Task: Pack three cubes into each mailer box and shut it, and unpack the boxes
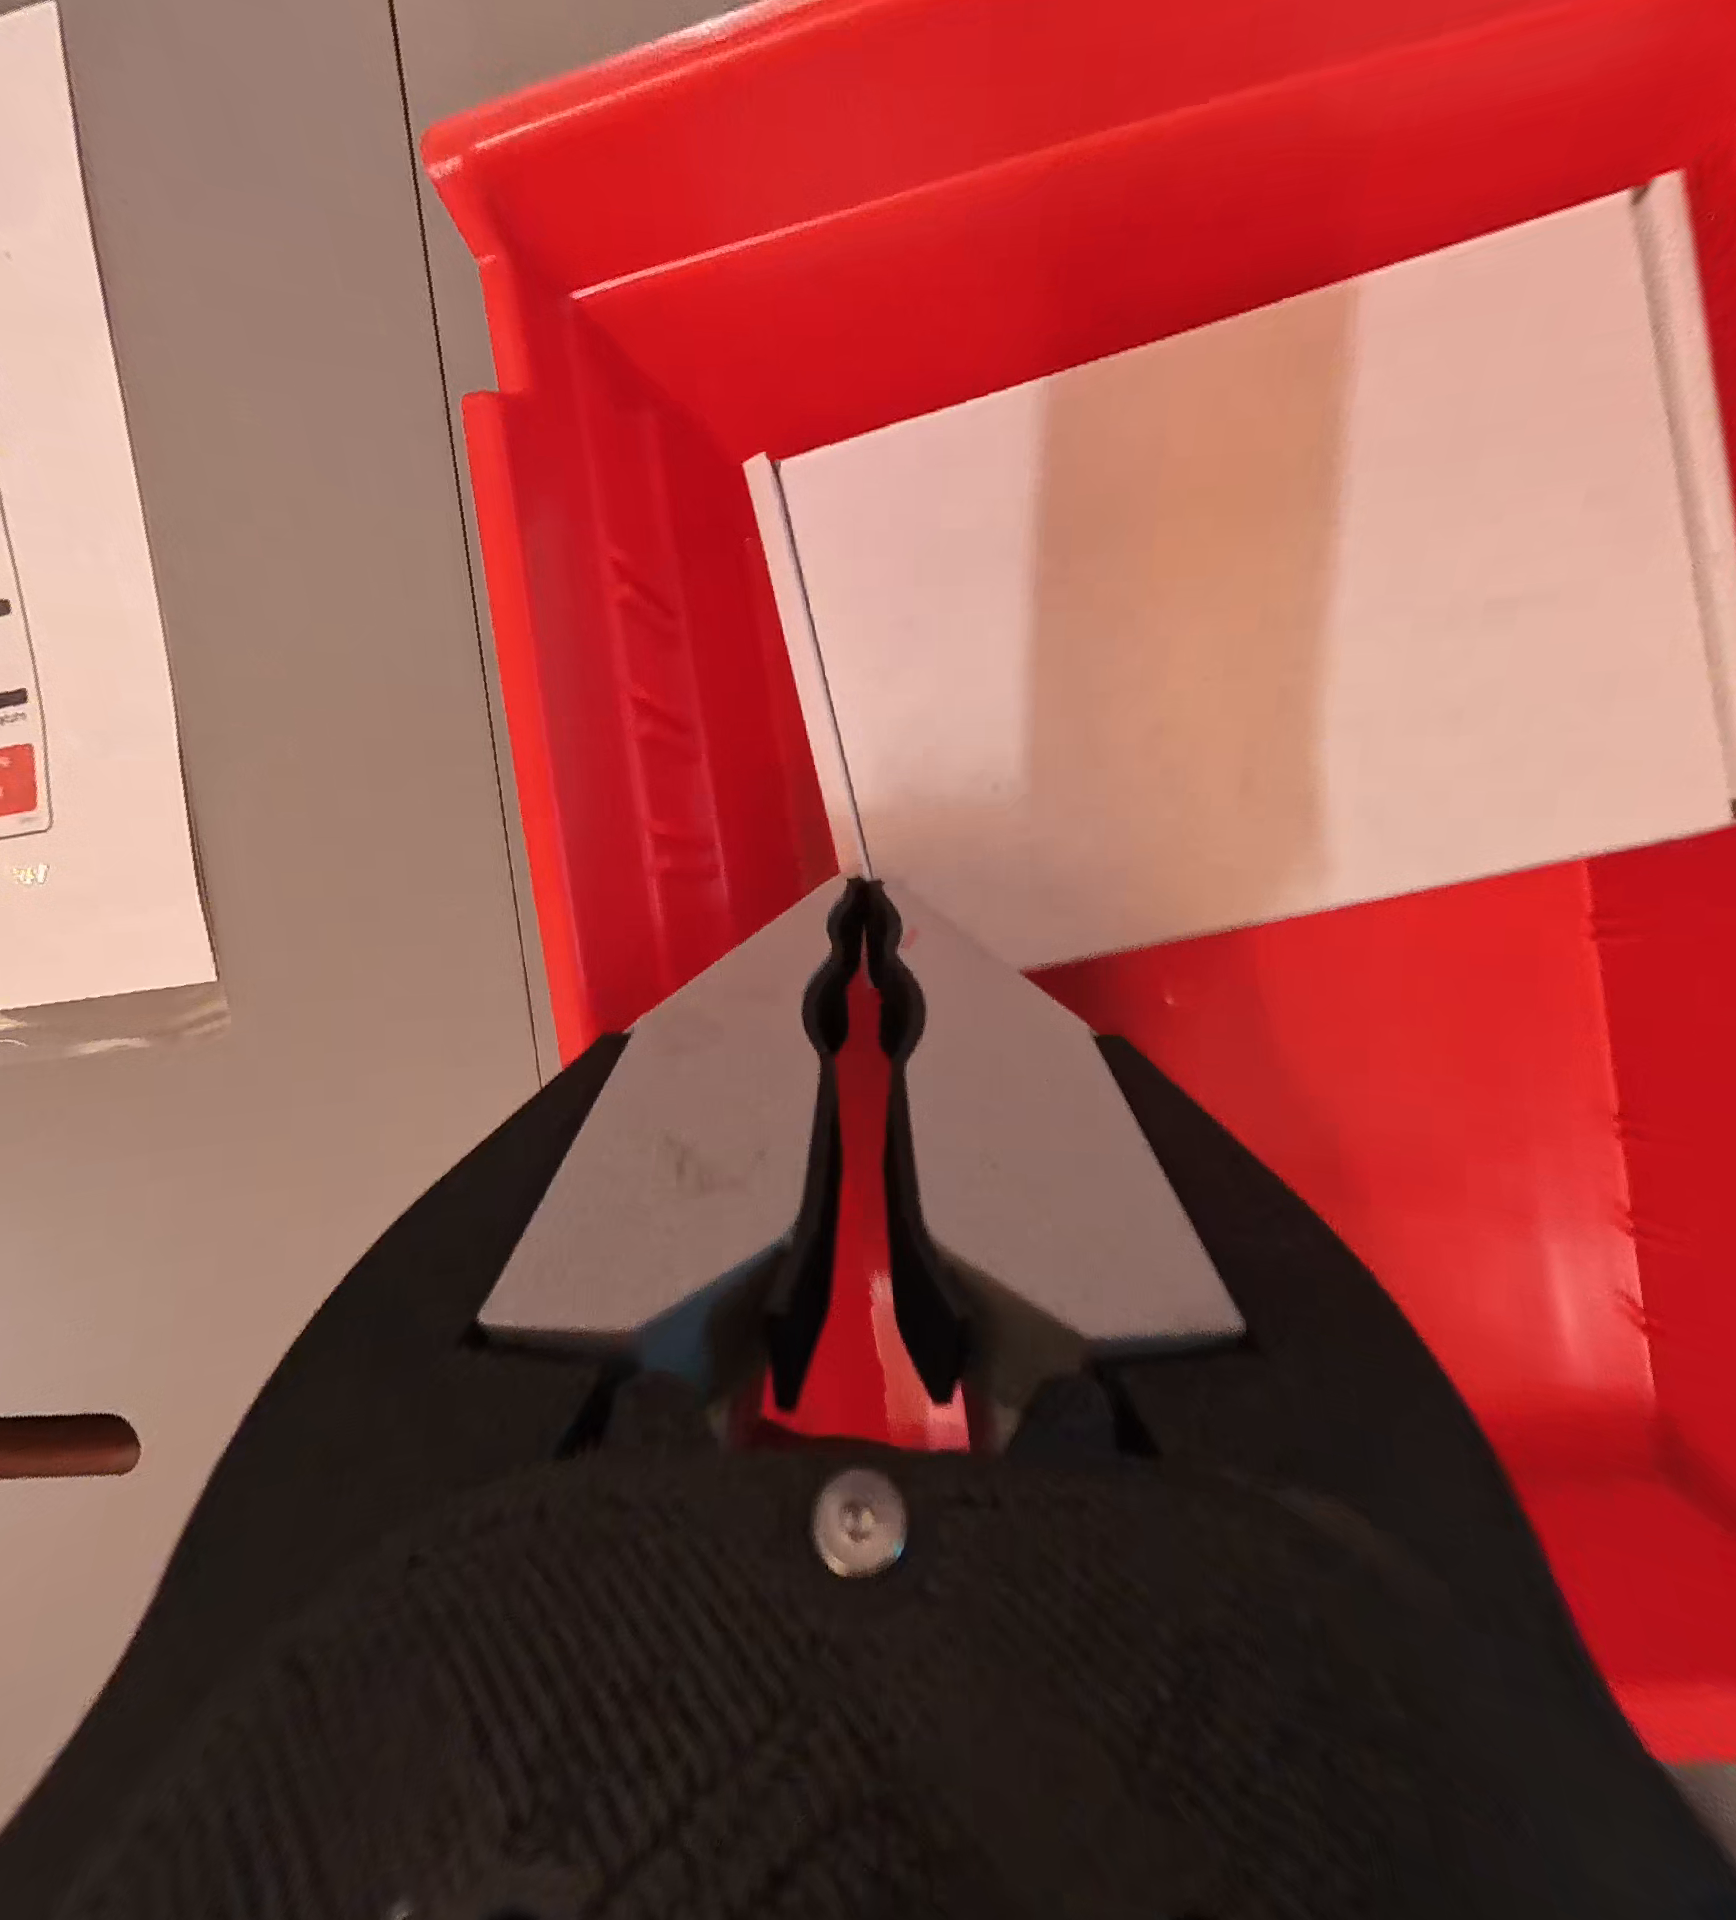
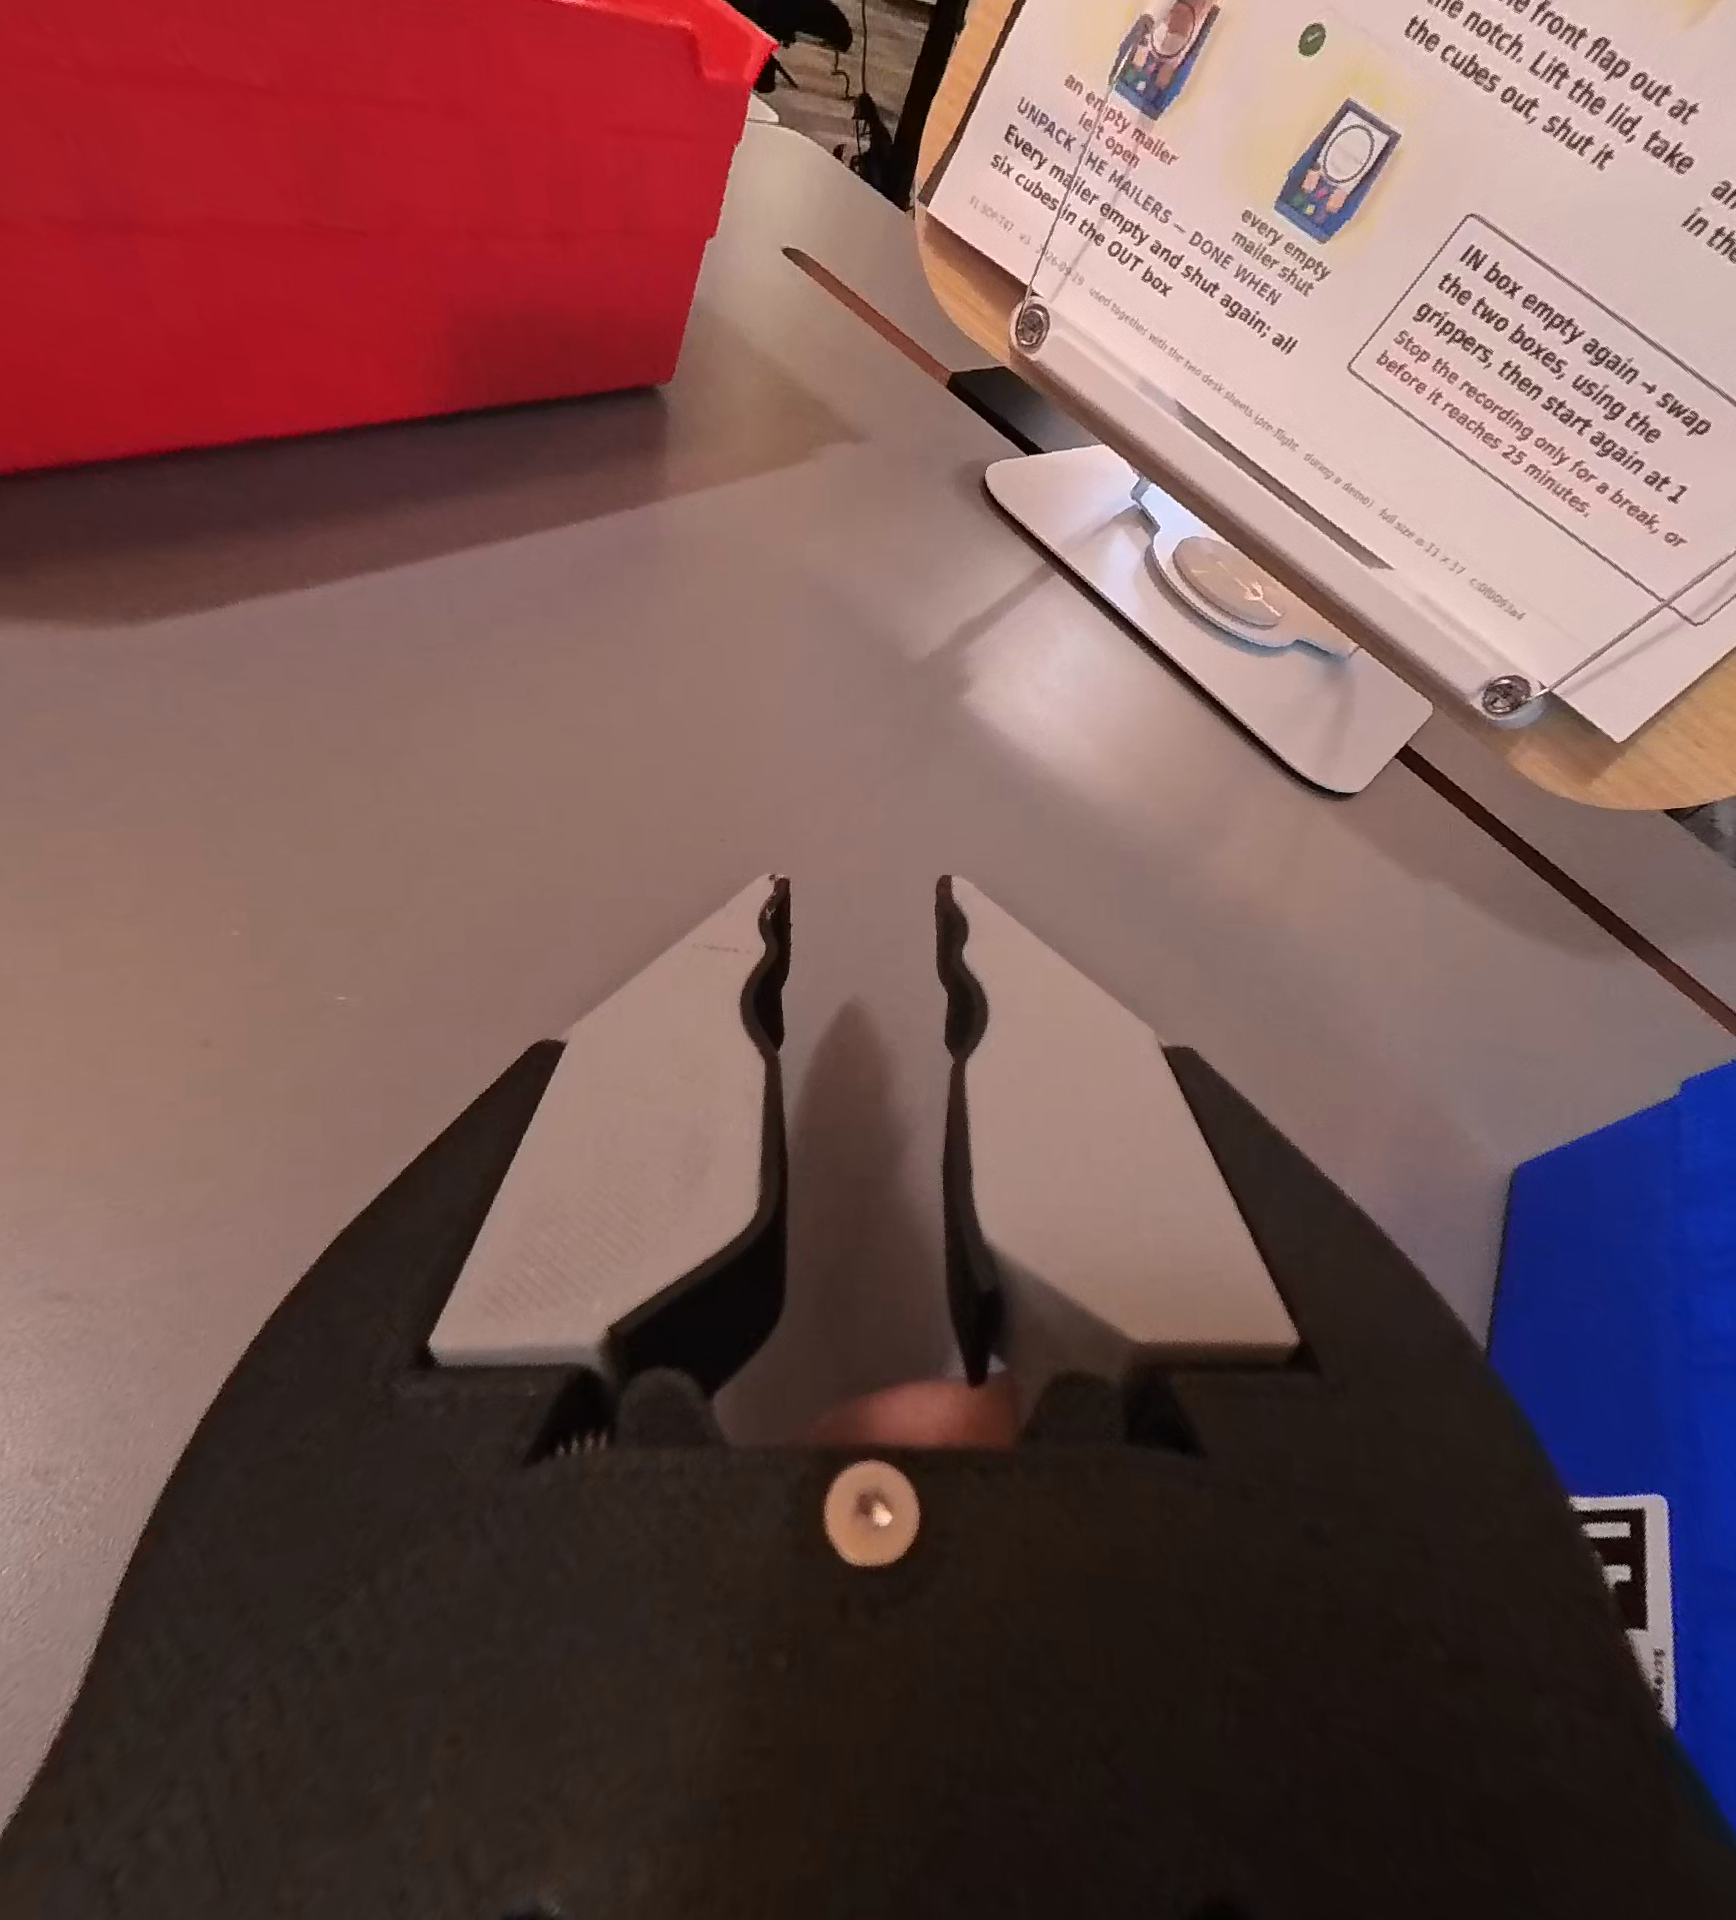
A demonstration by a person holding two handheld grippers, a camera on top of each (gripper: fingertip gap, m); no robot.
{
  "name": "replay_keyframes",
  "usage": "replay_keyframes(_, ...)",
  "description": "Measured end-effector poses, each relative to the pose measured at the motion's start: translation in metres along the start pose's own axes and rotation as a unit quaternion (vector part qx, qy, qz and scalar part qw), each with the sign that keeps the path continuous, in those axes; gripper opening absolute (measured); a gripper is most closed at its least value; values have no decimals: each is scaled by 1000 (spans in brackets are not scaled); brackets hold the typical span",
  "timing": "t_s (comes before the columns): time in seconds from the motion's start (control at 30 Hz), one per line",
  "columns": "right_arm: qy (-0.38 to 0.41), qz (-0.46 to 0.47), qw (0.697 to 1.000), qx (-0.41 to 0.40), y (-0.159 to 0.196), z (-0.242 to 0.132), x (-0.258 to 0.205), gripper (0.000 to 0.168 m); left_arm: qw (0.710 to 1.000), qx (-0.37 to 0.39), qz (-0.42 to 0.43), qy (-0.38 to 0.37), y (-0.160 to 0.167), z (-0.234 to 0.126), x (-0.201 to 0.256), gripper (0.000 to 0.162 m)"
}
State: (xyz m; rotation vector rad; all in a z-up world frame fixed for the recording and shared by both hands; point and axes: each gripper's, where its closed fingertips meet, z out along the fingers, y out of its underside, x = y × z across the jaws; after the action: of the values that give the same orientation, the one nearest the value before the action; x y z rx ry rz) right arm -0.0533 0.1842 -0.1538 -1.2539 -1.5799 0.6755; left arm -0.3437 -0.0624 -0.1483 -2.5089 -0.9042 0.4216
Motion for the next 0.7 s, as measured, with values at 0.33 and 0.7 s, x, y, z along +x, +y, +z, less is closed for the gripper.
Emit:
replay_keyframes(0.33, -2, 0, 1000, 6, -2, -2, -2, 25, 992, 64, 83, 66, -16, -36, 32, 0)
replay_keyframes(0.7, -8, 1, 1000, 1, -1, -1, -4, 25, 842, 77, 530, -67, -8, -8, 72, 68)
